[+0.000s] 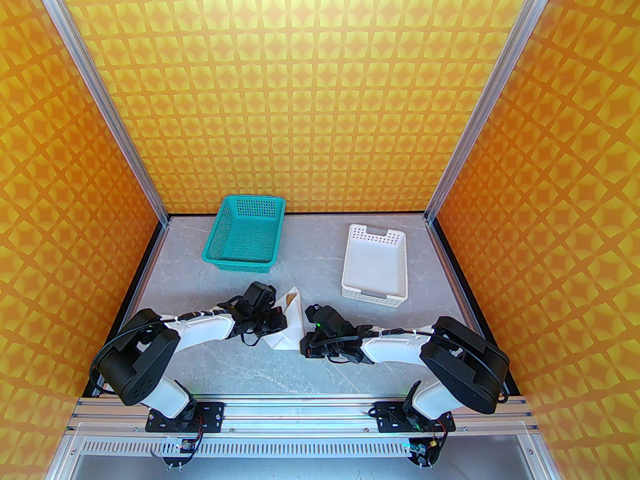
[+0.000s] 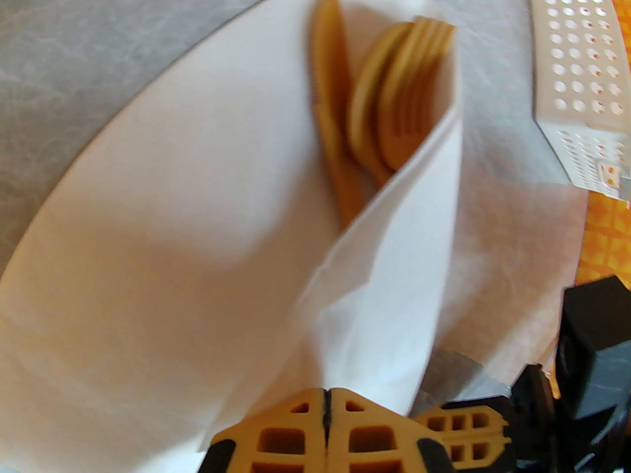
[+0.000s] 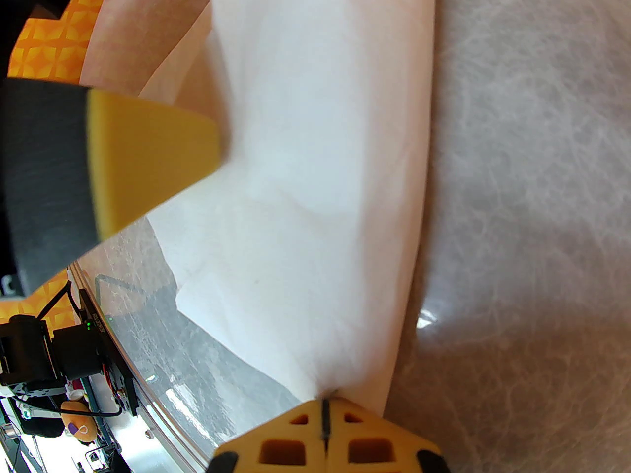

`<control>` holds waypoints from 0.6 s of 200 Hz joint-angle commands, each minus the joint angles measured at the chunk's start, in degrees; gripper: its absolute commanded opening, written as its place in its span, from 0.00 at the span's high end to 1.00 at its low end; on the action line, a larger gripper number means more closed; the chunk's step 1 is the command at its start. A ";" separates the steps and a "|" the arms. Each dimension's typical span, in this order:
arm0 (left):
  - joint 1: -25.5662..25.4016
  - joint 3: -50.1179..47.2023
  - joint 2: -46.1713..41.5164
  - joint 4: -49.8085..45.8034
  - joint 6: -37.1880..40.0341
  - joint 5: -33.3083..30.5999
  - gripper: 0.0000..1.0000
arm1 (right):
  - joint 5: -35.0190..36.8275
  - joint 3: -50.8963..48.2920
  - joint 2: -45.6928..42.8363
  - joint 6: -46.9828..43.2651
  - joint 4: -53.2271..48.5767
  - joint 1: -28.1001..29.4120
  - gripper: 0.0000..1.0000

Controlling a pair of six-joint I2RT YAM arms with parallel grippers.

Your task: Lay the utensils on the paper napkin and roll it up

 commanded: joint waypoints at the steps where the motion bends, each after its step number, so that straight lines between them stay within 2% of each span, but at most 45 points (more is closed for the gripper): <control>1: 0.32 0.17 0.64 0.05 1.49 -2.33 1.00 | 2.23 -0.53 1.63 -0.50 -6.32 0.23 1.00; 42: 0.50 -0.35 1.02 -2.05 1.87 -4.71 1.00 | 0.89 0.87 -1.51 -0.14 -7.50 0.18 0.97; 97: 0.58 -0.85 1.11 -2.24 1.69 -4.90 1.00 | -1.42 1.00 -10.80 0.28 -9.08 -2.41 0.91; 120: 0.58 -0.98 1.28 -2.50 1.43 -4.90 1.00 | -1.16 0.38 -12.43 -0.09 -9.69 -3.50 0.93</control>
